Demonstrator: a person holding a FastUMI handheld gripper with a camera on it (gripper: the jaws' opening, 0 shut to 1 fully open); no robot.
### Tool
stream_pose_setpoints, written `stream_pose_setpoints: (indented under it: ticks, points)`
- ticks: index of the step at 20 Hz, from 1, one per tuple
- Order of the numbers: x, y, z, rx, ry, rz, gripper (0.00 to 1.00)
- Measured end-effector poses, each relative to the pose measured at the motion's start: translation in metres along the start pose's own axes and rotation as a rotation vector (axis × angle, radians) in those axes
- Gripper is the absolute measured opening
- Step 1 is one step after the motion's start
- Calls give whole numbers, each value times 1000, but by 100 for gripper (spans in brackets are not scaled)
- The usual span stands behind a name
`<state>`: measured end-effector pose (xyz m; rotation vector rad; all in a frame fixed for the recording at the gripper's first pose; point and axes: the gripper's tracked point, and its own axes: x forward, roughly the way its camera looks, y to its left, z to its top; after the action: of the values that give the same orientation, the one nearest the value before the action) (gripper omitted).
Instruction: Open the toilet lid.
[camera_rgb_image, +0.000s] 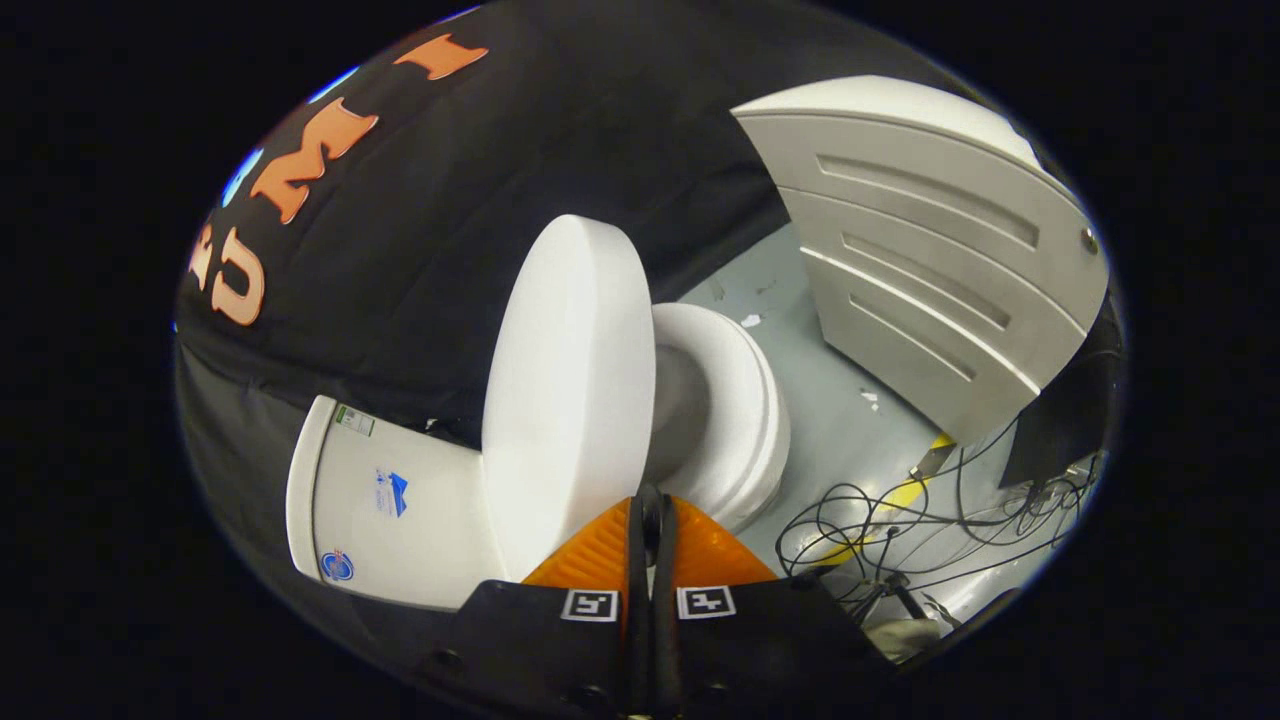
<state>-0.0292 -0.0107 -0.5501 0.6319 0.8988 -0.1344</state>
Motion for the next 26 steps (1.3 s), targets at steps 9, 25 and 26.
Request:
stream_pose_setpoints:
  ticks: [9, 25, 26]
  points:
    - [-51, 91, -4, -201, -90, -48, 8]
    - [-84, 241, -53, -444, -194, 47, 8]
    - [-85, 250, -58, -467, -201, 53, 8]
